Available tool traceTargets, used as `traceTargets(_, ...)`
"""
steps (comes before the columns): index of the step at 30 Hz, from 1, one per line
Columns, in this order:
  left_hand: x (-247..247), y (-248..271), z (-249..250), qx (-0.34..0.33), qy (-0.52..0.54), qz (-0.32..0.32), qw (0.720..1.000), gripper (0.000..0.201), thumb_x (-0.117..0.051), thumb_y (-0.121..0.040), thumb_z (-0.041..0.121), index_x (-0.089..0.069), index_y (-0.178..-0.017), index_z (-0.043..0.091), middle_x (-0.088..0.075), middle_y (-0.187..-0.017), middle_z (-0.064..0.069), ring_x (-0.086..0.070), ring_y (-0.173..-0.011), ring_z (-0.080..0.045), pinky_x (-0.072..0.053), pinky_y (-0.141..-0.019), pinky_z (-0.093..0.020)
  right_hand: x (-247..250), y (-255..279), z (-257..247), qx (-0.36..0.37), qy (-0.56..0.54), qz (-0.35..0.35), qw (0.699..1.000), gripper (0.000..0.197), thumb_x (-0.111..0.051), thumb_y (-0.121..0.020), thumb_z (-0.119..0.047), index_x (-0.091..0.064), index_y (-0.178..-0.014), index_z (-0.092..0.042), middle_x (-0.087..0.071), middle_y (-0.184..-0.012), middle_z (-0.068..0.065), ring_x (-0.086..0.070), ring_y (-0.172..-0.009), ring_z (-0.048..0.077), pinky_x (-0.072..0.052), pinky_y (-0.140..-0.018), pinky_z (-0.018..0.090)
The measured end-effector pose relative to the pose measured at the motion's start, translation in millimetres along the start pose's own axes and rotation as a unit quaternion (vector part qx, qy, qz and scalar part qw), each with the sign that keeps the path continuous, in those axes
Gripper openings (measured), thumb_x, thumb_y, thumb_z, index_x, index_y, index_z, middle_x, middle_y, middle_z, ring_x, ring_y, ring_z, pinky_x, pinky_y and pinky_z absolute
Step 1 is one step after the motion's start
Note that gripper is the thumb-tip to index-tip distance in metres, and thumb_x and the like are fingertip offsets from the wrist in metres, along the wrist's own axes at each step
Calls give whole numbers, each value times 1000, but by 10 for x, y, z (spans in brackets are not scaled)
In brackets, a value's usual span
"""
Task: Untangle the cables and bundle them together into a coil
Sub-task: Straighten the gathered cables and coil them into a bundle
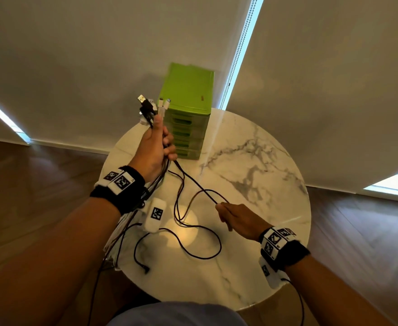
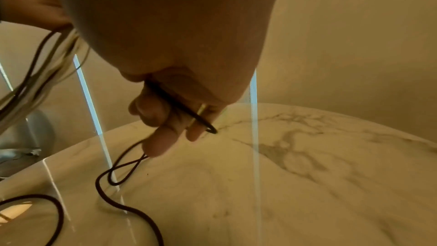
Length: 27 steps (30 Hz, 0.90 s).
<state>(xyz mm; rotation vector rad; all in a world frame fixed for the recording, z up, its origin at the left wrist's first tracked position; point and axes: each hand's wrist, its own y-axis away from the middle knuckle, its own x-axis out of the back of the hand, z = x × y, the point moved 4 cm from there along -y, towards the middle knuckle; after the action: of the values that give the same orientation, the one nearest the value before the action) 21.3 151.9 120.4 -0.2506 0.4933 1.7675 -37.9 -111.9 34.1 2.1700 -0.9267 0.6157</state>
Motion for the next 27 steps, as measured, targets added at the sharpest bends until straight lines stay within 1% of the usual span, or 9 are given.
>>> traceTargets(4,-139,85,-36,-1,-64,-59,996,42,-34,-105,52,-38,-78,21,-31,-60,5,-28,-48,-10,-28,-47,-25,129,-142,2,-64,91,-11,994,56,-24,-104,-60,-58,-87,-19,-62,-82,2,-67,-83,30,-51,-81,41)
traceTargets(7,-247,174,-157,-18,-147,-74,986,31,-36,-109,37,-43,-86,18,-32,-65,4,-31,-51,-10,-29,-50,-27,370,-265,-157,-82,78,77,991,58,-28,-105,-56,-56,-78,-13,-60,-64,5,-71,-60,25,-47,-61,32)
traceTargets(9,-316,246,-252,-16,-176,-79,981,24,-37,-109,34,-47,-96,17,-32,-67,3,-32,-54,-10,-29,-53,-28,507,-298,-378,-50,36,157,986,55,-29,-106,-53,-47,-70,-16,-56,-55,4,-67,-50,22,-46,-59,33)
traceTargets(12,-419,350,-378,10,-200,-85,976,34,-36,-109,39,-42,-82,20,-33,-64,6,-31,-55,-10,-27,-54,-28,571,-299,-761,37,-36,209,977,47,-29,-108,-49,-45,-71,-24,-55,-62,-3,-57,-58,15,-45,-67,37)
traceTargets(15,-517,401,-408,26,-191,-82,978,42,-34,-108,47,-46,-77,21,-38,-56,10,-35,-51,-8,-29,-51,-24,495,-302,-1030,103,-90,182,974,41,-27,-109,-46,-59,-84,-37,-64,-76,-17,-59,-74,-1,-43,-73,20)
traceTargets(17,-563,435,-366,32,-169,-77,982,42,-36,-108,45,-51,-77,20,-46,-51,13,-44,-47,-3,-35,-49,-19,452,-308,-1092,125,-120,165,971,45,-26,-109,-46,-66,-95,-30,-69,-87,-16,-62,-80,-3,-43,-75,15)
traceTargets(21,-446,391,-357,24,-184,-44,982,29,-45,-107,34,-53,-86,16,-55,-60,6,-55,-59,-13,-46,-56,-27,464,-246,-1138,143,-135,114,974,44,-28,-109,-43,-57,-79,-28,-60,-64,-26,-53,-60,-2,-39,-66,18)
traceTargets(24,-299,261,-332,8,-167,24,986,27,-45,-105,37,-51,-87,19,-59,-67,4,-56,-63,-20,-48,-68,-40,415,-176,-1076,135,-91,53,985,54,-29,-107,-52,-58,-73,-22,-57,-56,-18,-49,-50,2,-43,-63,26)
traceTargets(27,-218,173,-151,-14,-68,69,995,19,-37,-110,26,-47,-99,14,-63,-83,-7,-65,-61,-24,-59,-63,-41,310,-147,-841,126,-44,6,991,58,-28,-106,-57,-58,-77,-16,-56,-59,-11,-49,-52,4,-44,-63,25)
